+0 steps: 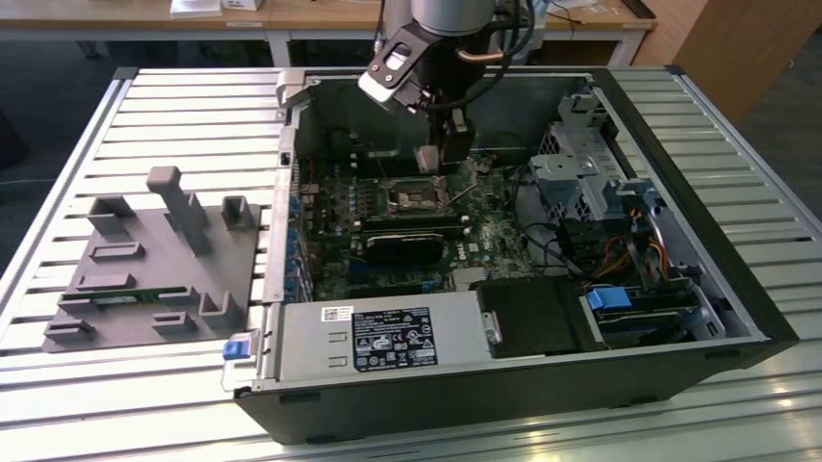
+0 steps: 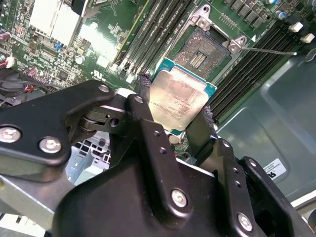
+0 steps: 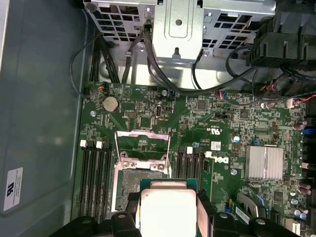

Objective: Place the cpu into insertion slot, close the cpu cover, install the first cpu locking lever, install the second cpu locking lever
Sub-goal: 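Place the cpu into insertion slot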

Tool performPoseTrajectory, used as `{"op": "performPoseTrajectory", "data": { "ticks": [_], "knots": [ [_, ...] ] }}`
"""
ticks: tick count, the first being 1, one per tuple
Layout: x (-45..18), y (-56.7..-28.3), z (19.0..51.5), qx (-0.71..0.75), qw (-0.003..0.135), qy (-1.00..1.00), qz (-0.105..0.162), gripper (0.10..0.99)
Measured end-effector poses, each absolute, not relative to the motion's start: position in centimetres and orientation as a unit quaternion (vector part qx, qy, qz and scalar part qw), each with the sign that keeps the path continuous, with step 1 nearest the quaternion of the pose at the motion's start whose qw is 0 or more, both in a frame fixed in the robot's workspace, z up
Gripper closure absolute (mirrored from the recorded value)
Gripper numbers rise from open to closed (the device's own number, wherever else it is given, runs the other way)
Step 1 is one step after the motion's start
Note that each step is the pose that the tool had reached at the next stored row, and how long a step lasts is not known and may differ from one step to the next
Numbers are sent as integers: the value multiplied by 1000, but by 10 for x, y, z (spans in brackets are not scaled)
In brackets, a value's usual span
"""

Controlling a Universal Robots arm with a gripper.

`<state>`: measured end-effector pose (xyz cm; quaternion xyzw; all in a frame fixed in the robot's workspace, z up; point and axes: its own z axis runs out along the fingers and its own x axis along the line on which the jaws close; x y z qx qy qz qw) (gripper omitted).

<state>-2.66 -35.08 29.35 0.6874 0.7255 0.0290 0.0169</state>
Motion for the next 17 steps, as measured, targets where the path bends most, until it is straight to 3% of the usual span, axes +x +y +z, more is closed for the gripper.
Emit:
{"op": "performPoseTrajectory", "data": {
  "ticks": [17],
  "knots": [
    [-27, -351, 281, 687, 17, 726, 29, 549]
  ]
}}
